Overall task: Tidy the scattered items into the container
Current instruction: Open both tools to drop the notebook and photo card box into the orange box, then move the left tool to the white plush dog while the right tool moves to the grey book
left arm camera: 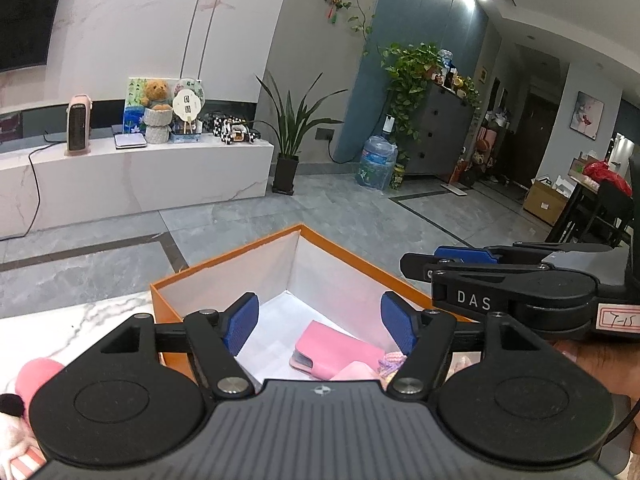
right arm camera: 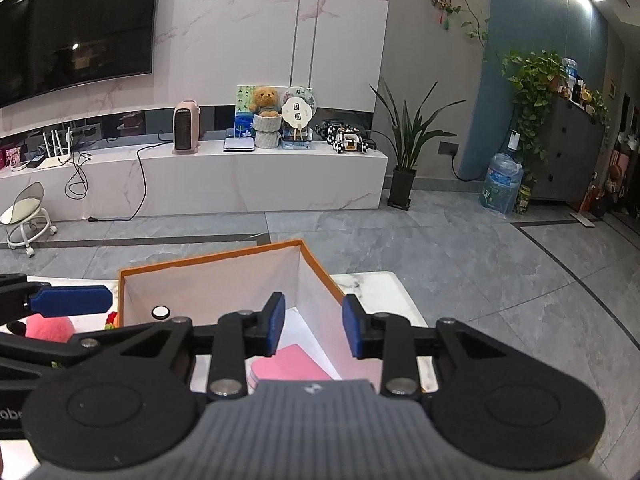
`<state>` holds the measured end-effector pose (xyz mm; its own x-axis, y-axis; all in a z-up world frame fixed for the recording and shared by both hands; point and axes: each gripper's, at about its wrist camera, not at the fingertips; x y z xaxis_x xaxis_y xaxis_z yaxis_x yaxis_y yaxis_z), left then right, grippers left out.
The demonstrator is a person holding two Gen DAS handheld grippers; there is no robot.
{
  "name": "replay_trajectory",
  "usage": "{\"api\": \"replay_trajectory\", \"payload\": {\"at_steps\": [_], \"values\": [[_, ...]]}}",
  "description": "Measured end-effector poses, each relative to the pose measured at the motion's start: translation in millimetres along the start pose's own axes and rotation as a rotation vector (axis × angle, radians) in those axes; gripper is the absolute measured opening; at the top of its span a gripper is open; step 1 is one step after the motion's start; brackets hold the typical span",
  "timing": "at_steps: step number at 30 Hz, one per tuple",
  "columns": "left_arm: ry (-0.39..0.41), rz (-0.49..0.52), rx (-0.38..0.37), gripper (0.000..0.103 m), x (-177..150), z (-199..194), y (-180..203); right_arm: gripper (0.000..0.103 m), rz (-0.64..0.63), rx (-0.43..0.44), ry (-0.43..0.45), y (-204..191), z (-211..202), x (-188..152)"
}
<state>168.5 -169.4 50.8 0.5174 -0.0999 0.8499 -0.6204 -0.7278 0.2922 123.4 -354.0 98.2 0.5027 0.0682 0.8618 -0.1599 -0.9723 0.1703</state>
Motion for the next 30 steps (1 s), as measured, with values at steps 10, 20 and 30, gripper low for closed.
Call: {"api": "replay_trajectory", "payload": {"at_steps": [10,20,30], "values": [[0.032,-0.003,0.066,0.081,0.5,-28.8,-13.2,0.042,-0.015,0.023,0.055,-13.0,-9.1,2.6],[0.03,-0.008,0.159,0.082,-6.2,-70.3,-40.0,0.044,-0.055,0.077,0.104,-47.0,-20.2,3.9],[0.011,-0.017,0.249,0.083,-21.8,-105.5,-72.1,0.047,-0.111,0.133,0.162,-88.3,-32.9,0.7]]}}
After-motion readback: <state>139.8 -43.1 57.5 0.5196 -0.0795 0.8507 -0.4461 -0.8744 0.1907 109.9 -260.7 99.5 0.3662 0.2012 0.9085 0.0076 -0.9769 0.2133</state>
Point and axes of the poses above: each gripper's, at about its wrist camera, not at the fingertips, and z roughly the way its jaws point, y to its right, x to its top, and after that the axes turned 9 degrees about -x, right-handed
